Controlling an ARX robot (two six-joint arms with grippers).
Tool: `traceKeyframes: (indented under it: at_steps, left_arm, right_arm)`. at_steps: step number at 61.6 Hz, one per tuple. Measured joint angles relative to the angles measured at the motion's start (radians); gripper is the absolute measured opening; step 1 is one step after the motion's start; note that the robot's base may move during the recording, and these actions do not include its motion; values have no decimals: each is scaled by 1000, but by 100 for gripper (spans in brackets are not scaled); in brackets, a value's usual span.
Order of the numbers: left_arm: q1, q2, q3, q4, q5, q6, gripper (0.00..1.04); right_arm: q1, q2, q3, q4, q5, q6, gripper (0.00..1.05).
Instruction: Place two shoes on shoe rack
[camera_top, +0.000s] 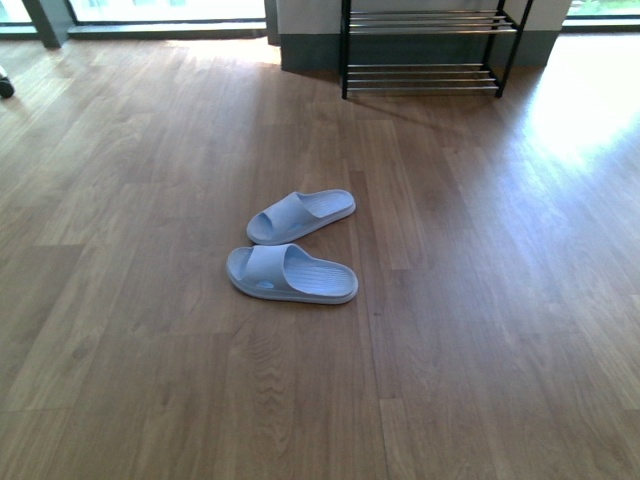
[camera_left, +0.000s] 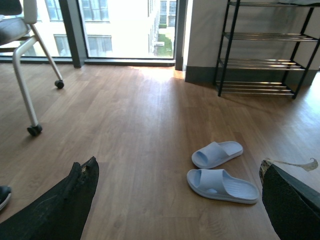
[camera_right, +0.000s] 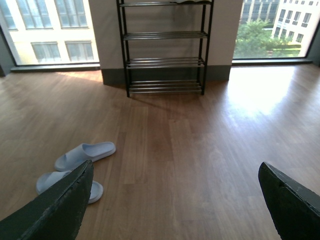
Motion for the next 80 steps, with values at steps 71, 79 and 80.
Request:
traceKeyframes:
  at_steps: [71,79,80]
  left_arm:
    - [1,0,0,0,-1,0,95]
    - [1,0,0,0,-2,0,95]
    - [1,0,0,0,-2,0,95]
  right_arm:
    - [0,1,0,0,-4,0,96]
    - [0,0,0,0,-4,0,96]
    - [0,0,0,0,-4,0,96]
